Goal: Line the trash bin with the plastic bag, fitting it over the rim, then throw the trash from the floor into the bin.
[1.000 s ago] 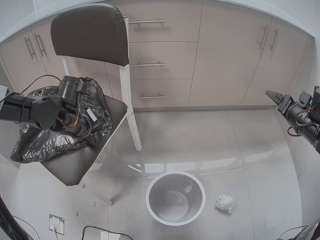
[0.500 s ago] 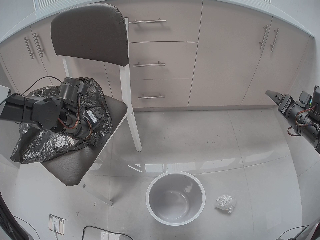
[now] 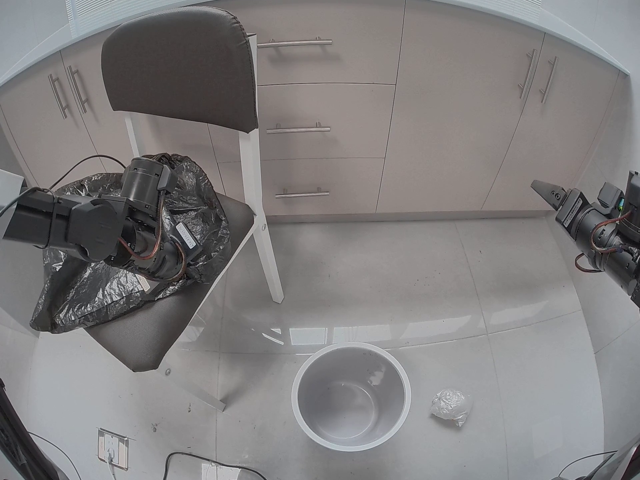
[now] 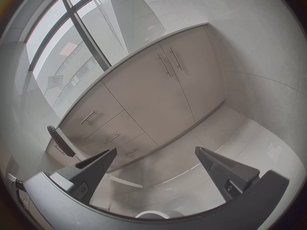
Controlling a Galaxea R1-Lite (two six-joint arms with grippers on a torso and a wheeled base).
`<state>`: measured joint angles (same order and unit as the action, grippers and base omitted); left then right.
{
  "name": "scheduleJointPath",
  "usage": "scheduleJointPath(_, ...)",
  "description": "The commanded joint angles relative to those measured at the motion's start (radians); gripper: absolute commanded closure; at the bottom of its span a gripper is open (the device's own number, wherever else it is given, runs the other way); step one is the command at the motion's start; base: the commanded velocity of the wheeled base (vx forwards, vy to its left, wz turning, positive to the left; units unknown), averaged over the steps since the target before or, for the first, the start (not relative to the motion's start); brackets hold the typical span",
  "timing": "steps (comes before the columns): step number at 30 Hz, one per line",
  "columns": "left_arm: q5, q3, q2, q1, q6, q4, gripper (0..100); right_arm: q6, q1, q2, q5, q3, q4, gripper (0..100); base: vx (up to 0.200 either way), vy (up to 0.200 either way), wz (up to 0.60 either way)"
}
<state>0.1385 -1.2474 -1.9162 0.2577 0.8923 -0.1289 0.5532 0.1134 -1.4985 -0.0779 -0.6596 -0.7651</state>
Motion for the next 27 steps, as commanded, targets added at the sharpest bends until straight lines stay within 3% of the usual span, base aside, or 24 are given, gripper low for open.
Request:
scheduleJointPath(1,0.001,0.0,0.006,0.0,0.0,0.0,100,0.001,0.0,0.003,0.0,0.0,0.0,0,0.0,0.0,0.0)
scheduleJointPath(13,-0.019,0.04,0.151,0.026,-0.007,0.0,100,-0.001,0.003,0.021,0.006,0.001,0.0,0,0.0,0.0,0.0)
scheduleJointPath(17,-0.126,0.12,0.282,0.068,-0.098,0.014,100,-0.002,0.019,0.02,0.027,0.017,0.001,0,0.0,0.0,0.0)
scheduleJointPath(18,-0.231,0.183,0.356,0.087,-0.154,0.055,100,-0.004,0.034,0.023,0.072,0.035,0.001,0,0.0,0.0,0.0)
scheduleJointPath(22,-0.482,0.333,0.485,0.103,-0.294,0.186,100,-0.009,0.042,0.034,0.204,0.08,0.001,0,0.0,0.0,0.0)
scheduleJointPath(27,-0.737,0.487,0.569,0.104,-0.495,0.324,100,-0.012,0.048,0.047,0.375,0.129,0.001,0,0.0,0.0,0.0)
